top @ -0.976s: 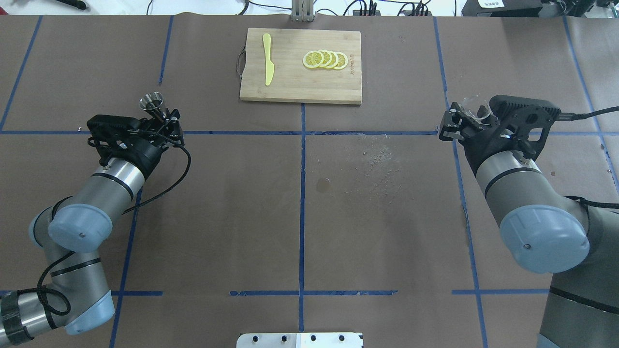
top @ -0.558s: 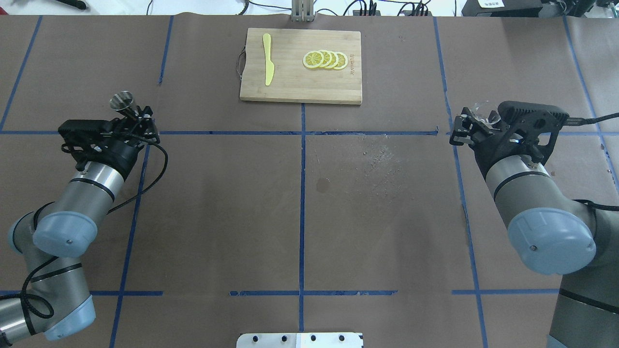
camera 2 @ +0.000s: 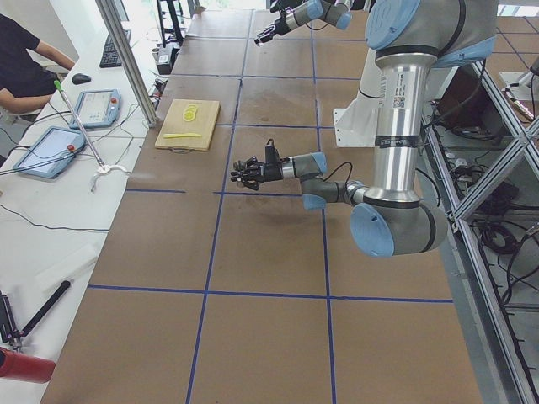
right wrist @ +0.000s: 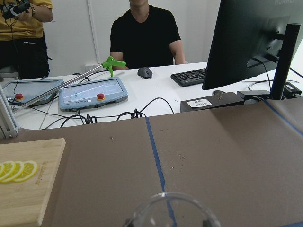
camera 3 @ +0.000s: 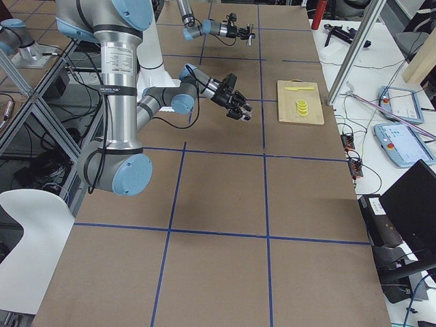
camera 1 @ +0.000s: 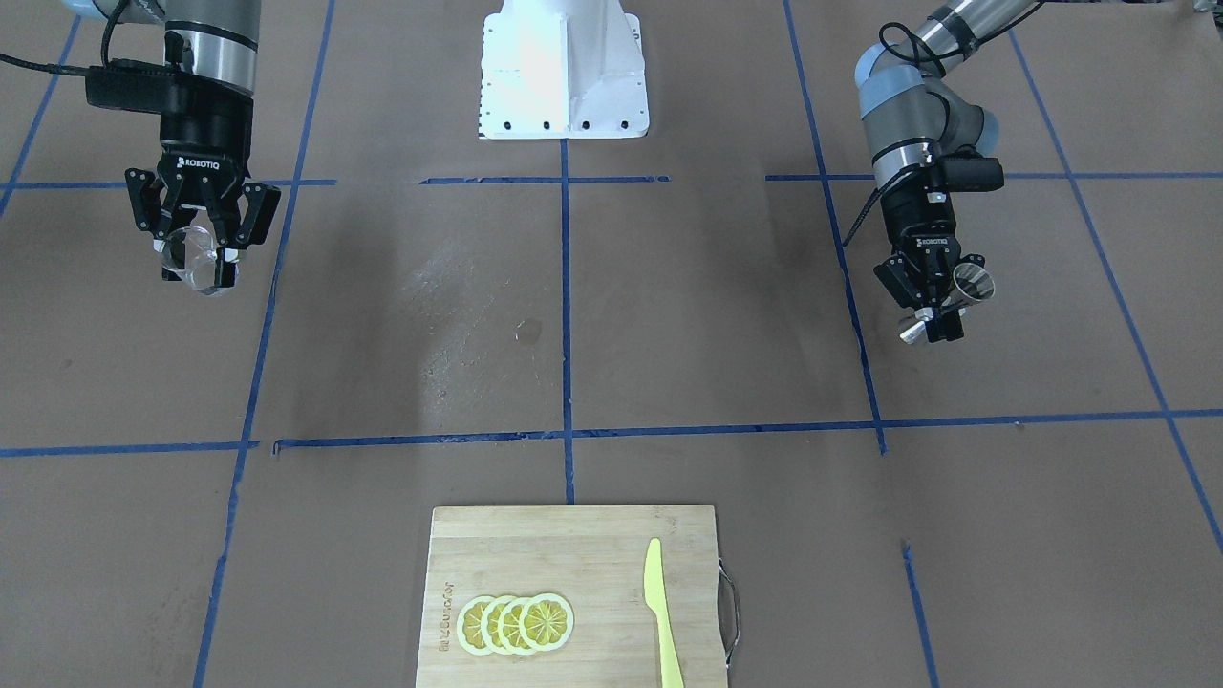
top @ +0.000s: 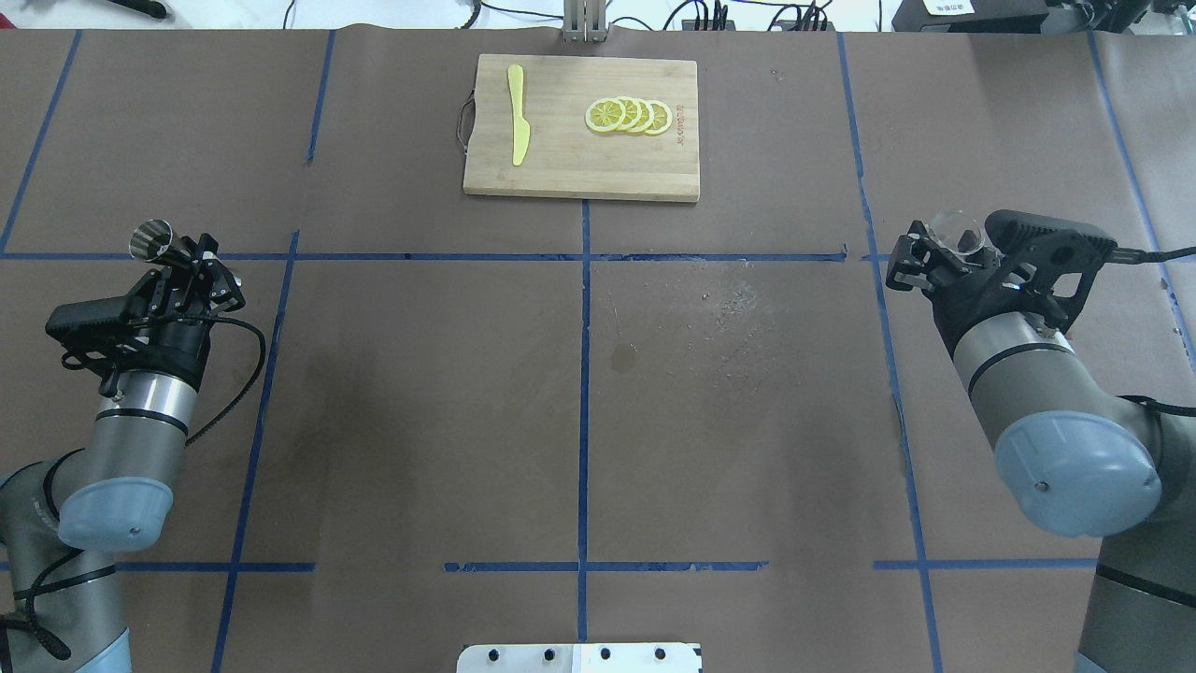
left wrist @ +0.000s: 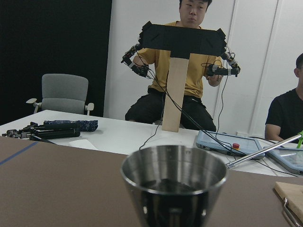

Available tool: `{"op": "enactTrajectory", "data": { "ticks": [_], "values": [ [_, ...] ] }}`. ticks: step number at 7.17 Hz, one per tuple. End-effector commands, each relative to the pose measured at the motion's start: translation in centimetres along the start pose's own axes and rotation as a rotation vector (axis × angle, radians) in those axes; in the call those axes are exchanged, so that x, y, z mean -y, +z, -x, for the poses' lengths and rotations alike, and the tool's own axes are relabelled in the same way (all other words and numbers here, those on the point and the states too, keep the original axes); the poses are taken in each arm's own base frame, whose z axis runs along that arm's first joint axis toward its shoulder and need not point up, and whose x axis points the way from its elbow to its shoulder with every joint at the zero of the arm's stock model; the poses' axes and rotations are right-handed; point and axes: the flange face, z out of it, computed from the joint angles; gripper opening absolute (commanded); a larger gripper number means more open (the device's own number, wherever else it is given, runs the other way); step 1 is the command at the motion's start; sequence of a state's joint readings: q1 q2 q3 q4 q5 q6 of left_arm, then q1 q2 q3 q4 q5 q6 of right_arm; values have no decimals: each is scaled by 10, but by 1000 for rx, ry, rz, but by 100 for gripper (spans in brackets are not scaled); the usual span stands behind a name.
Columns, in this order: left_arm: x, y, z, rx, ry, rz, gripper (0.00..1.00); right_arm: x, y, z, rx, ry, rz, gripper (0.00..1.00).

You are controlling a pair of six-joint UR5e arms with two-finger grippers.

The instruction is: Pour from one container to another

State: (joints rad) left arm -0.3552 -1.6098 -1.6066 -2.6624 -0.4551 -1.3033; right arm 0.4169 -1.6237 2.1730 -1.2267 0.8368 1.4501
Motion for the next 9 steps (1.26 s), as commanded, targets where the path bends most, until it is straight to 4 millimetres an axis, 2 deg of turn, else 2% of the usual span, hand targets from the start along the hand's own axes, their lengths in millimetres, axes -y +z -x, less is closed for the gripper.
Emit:
{"op": "enactTrajectory", "data": {
  "ticks": [1,2,5,7,9],
  "values": [
    [-6,-7,-2,-7,-1,-1,0,-22,12,-72,59,62,-4,0],
    [-7,-8,-3,-9,-1,2,0,-31,13,-75,51,41,-13,0],
    [-16,-9,1,-7,16,12,0,-101,9,-76,58,-92,-30,0],
    [-29,-9,1,-7,32,21,0,-119,10,-81,56,-158,-11,0],
    [-39,-6,12,7,58,15,0,-123,8,-80,63,-177,4,0]
  ]
}}
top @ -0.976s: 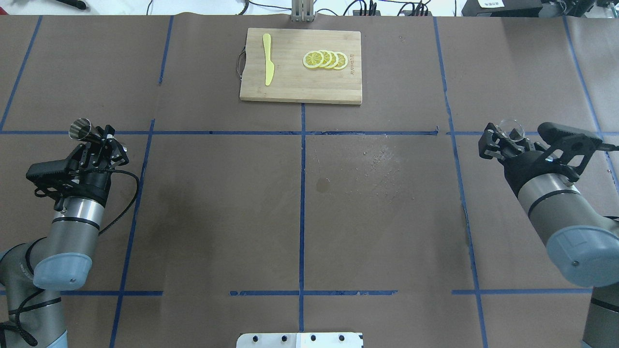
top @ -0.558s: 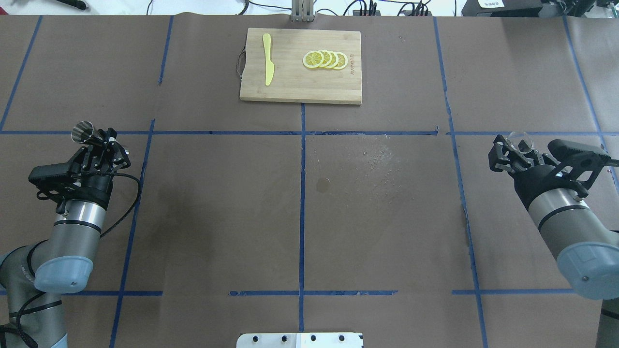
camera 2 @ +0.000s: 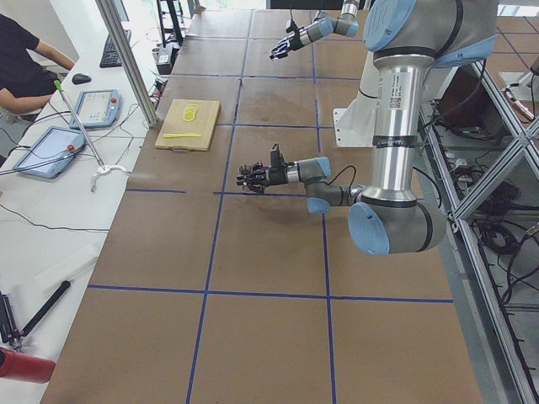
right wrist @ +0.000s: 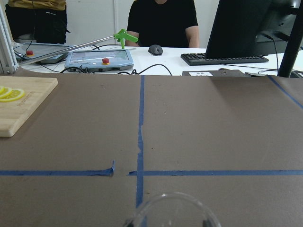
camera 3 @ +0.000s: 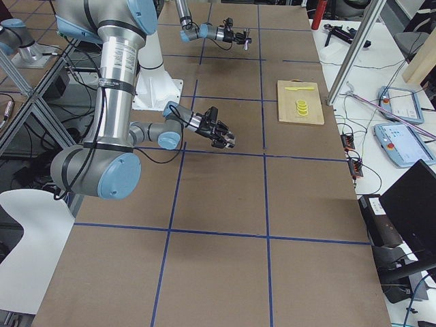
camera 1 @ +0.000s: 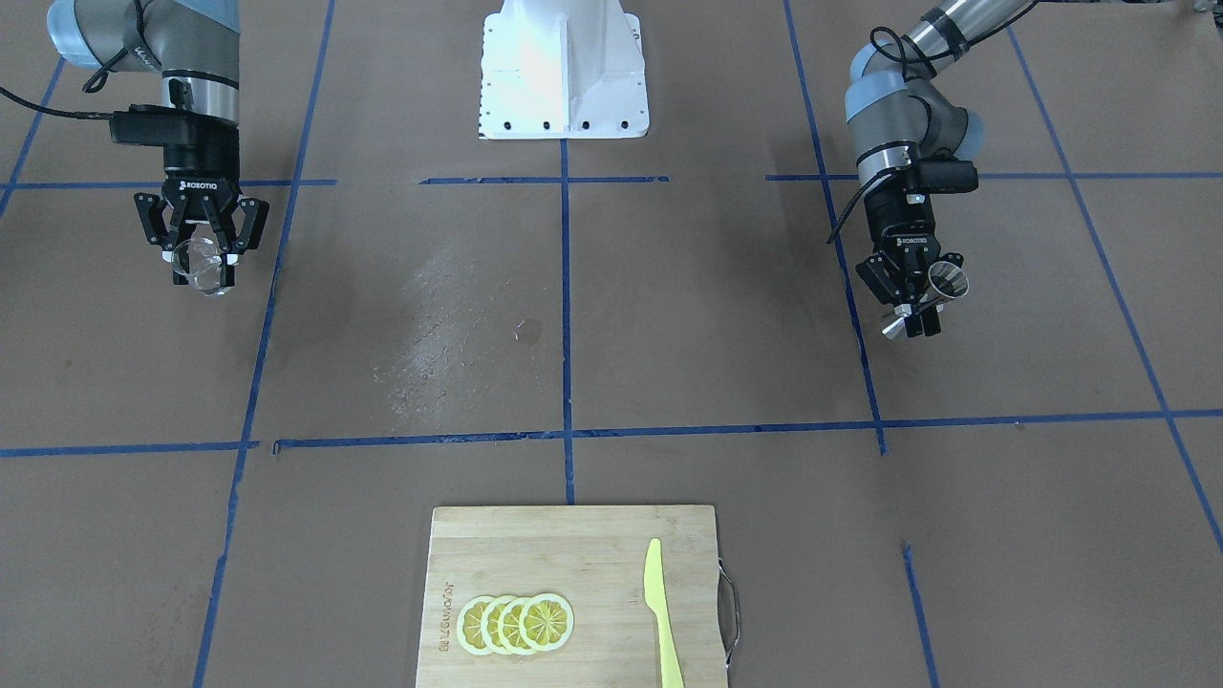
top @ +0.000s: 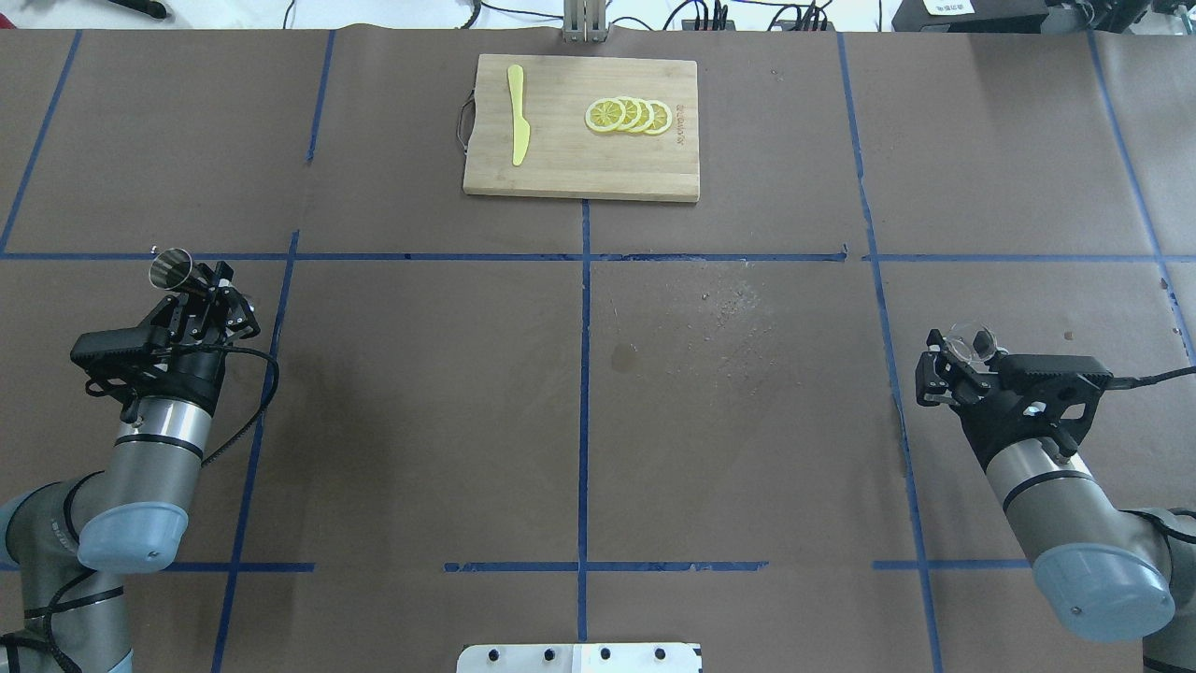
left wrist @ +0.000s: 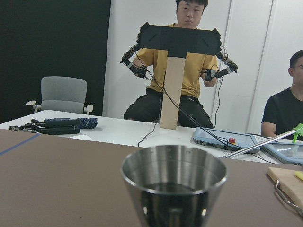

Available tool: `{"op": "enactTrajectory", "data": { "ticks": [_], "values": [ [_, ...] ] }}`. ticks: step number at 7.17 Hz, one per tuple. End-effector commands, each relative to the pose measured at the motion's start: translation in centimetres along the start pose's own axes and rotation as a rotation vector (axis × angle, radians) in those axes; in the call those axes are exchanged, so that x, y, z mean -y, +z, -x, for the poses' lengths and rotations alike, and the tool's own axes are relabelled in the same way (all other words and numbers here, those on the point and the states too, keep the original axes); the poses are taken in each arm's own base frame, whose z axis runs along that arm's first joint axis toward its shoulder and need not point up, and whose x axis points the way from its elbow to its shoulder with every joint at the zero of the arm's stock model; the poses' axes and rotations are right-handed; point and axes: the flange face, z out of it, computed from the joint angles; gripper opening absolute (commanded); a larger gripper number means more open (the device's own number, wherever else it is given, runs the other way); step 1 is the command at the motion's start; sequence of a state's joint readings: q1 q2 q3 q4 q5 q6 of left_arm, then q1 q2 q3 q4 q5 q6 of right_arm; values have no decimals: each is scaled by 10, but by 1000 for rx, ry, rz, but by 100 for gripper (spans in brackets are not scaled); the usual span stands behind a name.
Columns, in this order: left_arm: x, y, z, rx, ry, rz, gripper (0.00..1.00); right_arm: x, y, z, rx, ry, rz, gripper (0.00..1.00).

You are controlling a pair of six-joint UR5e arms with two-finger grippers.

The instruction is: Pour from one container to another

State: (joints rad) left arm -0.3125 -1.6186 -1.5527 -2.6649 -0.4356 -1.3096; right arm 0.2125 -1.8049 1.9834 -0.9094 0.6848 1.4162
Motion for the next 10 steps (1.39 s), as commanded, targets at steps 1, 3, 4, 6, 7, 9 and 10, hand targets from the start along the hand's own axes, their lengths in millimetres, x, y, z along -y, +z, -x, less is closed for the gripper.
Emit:
{"op": "enactTrajectory", "data": {
  "ticks": [1,3,4,6,7,9,10],
  "values": [
    [-16,1,13,23,26,-35,0,-4,-1,1,7,-15,13,0],
    [-31,-10,16,23,57,-62,0,-3,-2,2,13,-42,16,0],
    [-38,-17,13,16,72,-55,0,-4,-3,2,16,-41,30,0],
    [-55,-28,14,6,103,-48,0,-3,-3,3,18,-38,33,0],
    [-57,-32,12,-1,104,-42,0,-3,-3,3,20,-36,34,0],
    [-60,-36,8,-11,99,-33,0,-2,-3,3,19,-35,33,0],
    [-60,-37,6,-11,96,-33,14,-2,-3,3,19,-35,33,0]
  ]
}}
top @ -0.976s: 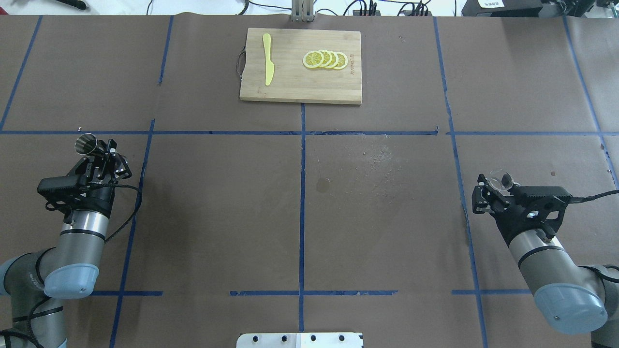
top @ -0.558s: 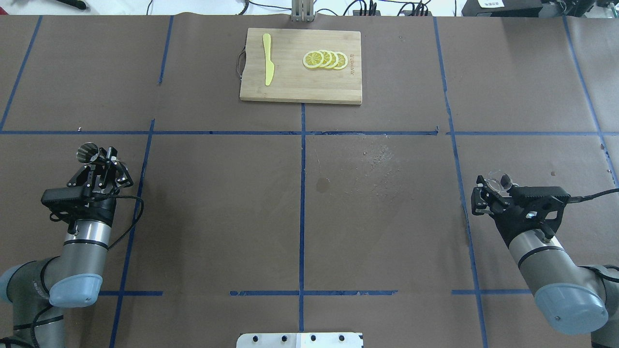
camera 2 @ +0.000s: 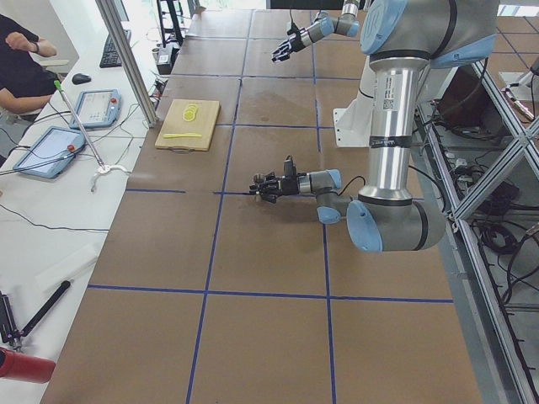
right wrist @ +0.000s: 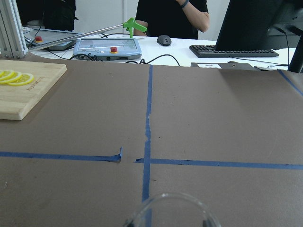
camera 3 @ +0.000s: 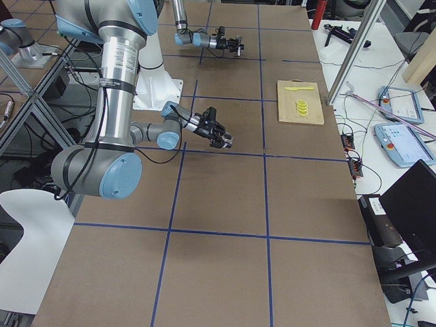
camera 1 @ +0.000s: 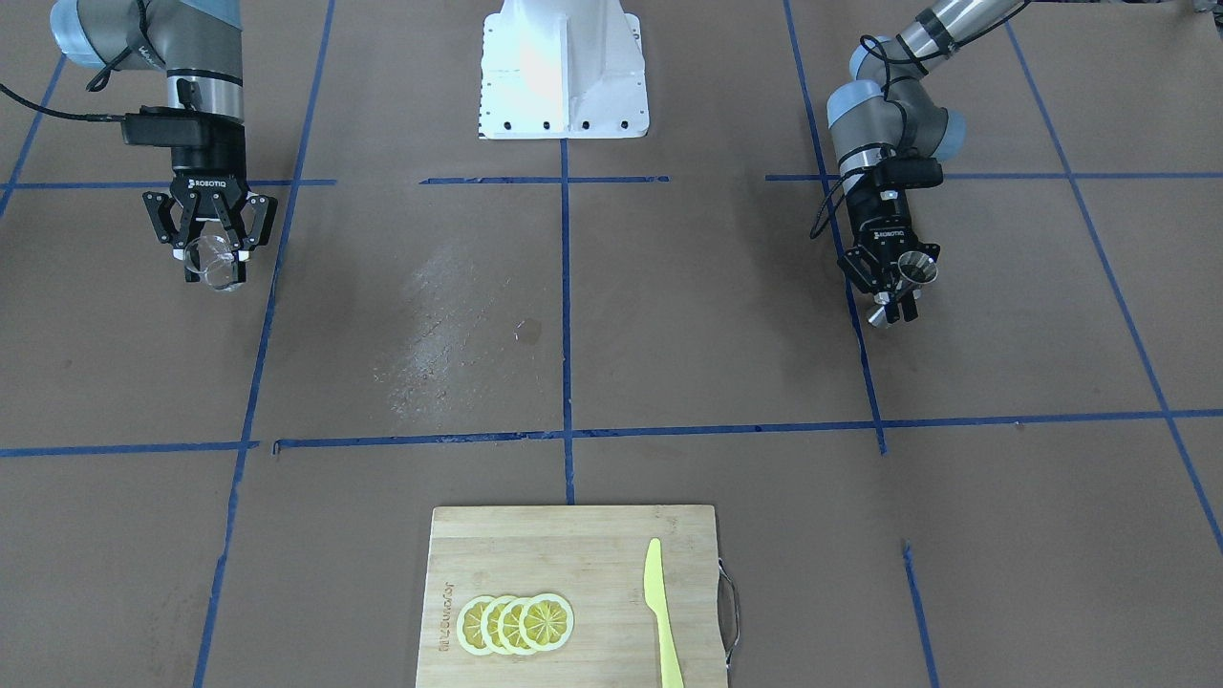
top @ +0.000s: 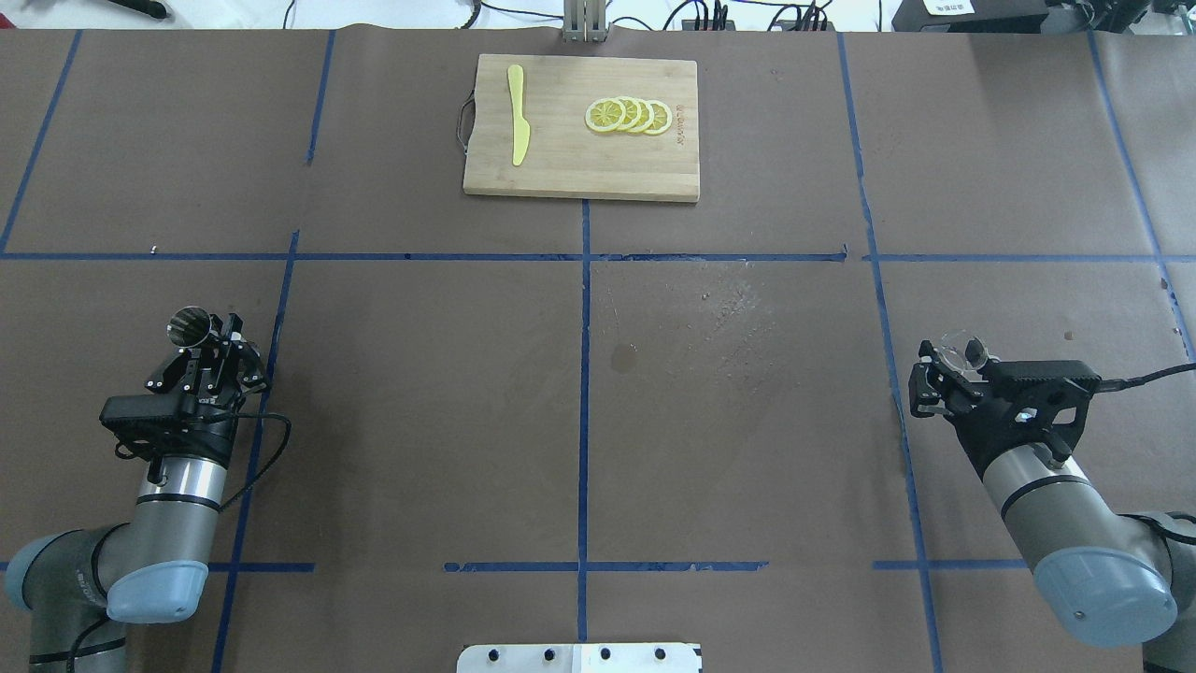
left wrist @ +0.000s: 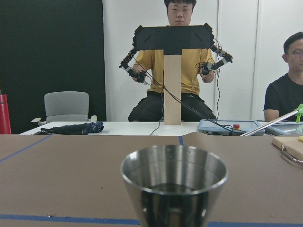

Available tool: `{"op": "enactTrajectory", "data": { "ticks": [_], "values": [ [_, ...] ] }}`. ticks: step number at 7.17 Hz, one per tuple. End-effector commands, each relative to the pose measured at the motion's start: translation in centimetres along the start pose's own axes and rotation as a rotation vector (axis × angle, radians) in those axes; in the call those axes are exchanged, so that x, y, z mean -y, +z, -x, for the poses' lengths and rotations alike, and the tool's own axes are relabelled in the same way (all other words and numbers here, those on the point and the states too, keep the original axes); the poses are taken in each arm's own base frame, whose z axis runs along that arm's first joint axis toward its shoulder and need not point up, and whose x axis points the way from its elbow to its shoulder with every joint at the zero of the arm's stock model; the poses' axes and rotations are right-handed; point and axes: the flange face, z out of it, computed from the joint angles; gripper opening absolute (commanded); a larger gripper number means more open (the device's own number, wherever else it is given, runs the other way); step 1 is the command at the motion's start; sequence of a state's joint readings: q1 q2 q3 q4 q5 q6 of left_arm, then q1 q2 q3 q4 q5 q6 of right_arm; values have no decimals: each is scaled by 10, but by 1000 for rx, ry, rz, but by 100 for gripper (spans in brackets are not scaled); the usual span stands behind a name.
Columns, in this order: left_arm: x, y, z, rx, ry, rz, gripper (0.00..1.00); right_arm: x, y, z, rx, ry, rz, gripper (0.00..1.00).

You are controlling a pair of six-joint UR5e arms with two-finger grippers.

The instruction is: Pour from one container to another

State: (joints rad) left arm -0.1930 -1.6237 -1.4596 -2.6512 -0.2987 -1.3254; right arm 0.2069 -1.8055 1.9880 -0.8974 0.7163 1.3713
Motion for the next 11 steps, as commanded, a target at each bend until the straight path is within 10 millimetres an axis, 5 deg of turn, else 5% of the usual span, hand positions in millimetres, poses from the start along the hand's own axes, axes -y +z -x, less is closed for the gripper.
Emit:
{"op": "enactTrajectory", "data": {
  "ticks": [1,6,9,10,11],
  "values": [
    [-1,-2,-2,-4,-3,3,21,0,0,0,0,0,0,0],
    [-1,-2,-2,-4,1,5,31,0,-1,1,3,2,1,0],
    [-2,-2,-1,-4,9,6,47,1,-1,2,4,3,-1,0],
    [-3,-1,0,-3,15,7,62,0,-1,2,4,3,0,0],
    [-3,-2,1,-3,29,8,100,0,-1,2,4,2,0,0]
  ]
}}
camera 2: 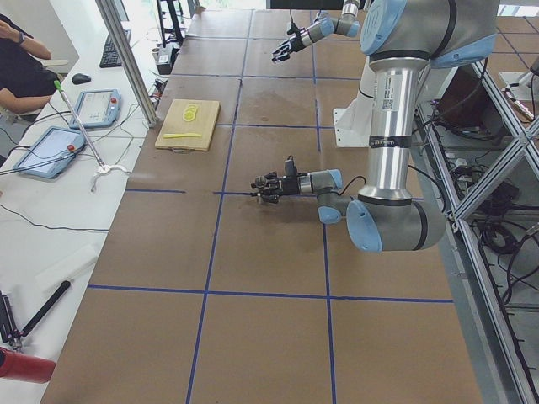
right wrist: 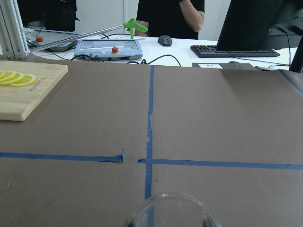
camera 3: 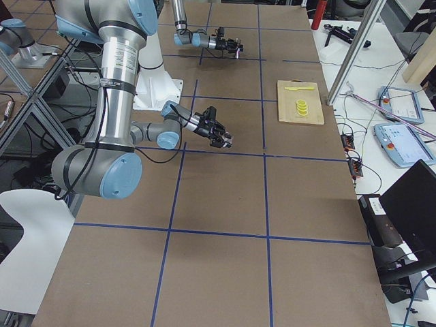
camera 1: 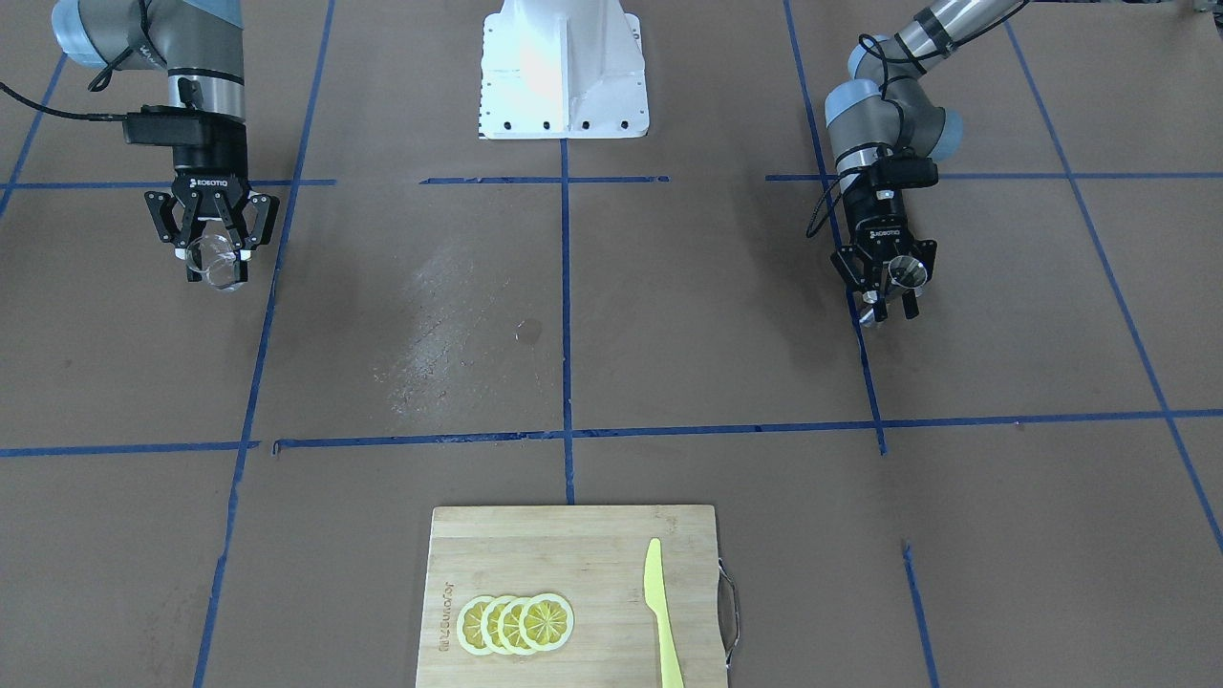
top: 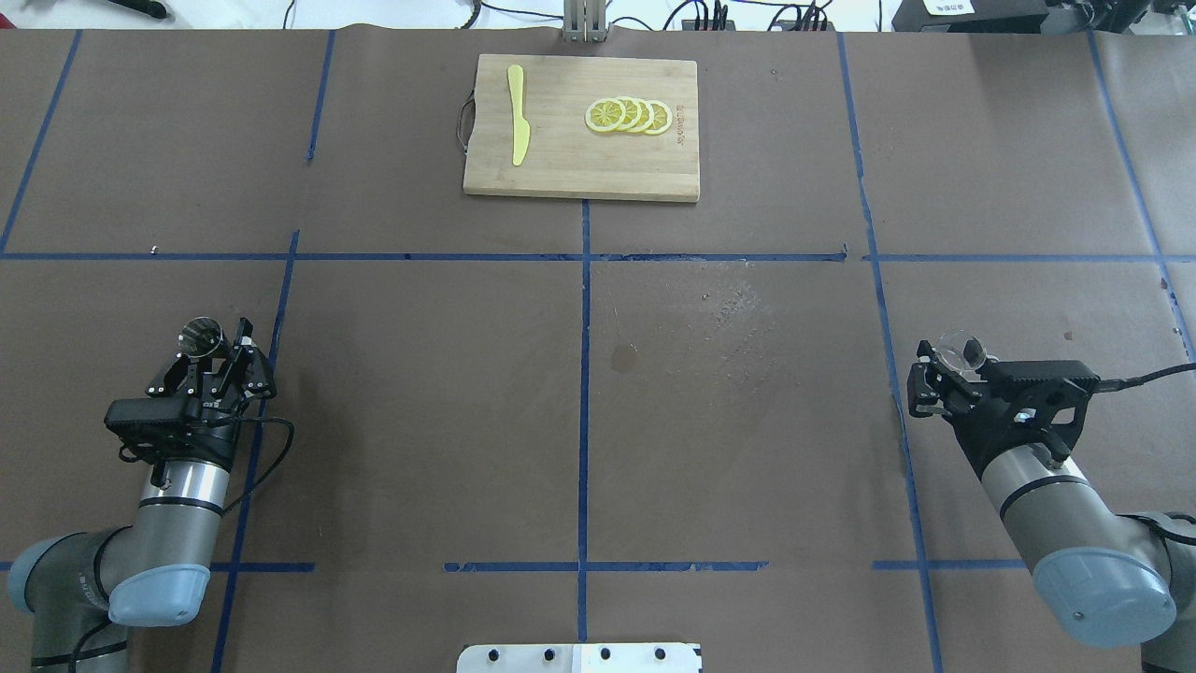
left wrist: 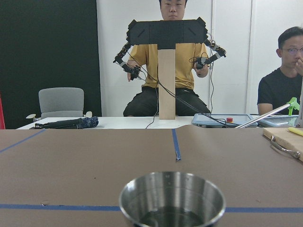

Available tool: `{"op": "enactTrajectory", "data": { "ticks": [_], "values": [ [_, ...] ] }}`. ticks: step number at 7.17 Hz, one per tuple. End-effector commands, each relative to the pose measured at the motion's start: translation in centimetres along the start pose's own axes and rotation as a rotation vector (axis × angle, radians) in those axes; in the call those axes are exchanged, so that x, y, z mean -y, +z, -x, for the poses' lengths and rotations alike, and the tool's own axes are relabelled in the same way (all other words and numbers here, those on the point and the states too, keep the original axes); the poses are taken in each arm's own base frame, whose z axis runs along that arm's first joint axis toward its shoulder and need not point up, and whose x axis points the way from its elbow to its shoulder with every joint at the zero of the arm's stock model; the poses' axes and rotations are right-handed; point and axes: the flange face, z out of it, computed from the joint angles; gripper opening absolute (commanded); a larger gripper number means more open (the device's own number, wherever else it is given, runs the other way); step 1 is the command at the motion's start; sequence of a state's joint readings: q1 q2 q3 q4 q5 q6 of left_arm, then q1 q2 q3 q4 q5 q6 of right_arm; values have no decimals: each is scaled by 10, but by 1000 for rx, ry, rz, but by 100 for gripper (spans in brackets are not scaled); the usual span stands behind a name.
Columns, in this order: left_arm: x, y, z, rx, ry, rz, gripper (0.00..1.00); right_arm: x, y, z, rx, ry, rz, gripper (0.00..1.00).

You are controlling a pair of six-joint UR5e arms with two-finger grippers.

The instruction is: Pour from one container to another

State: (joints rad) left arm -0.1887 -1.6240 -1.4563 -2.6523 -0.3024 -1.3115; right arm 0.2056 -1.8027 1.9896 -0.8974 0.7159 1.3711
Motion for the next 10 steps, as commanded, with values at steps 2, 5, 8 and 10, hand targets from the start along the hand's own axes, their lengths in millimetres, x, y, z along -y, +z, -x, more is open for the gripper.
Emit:
{"op": "enactTrajectory", "data": {
  "ticks": [2,5,8,10],
  "values": [
    [4,-1,-5,-10,-10,11,100,0,0,0,0,1,0,0],
    [3,-4,-4,-33,-17,81,100,-1,0,-1,-2,-2,1,0],
    [10,-18,10,-56,-10,133,100,-1,1,-1,-3,-3,1,0],
    [16,-34,14,-85,-3,178,100,-3,2,-3,-6,-6,0,0]
  ]
}}
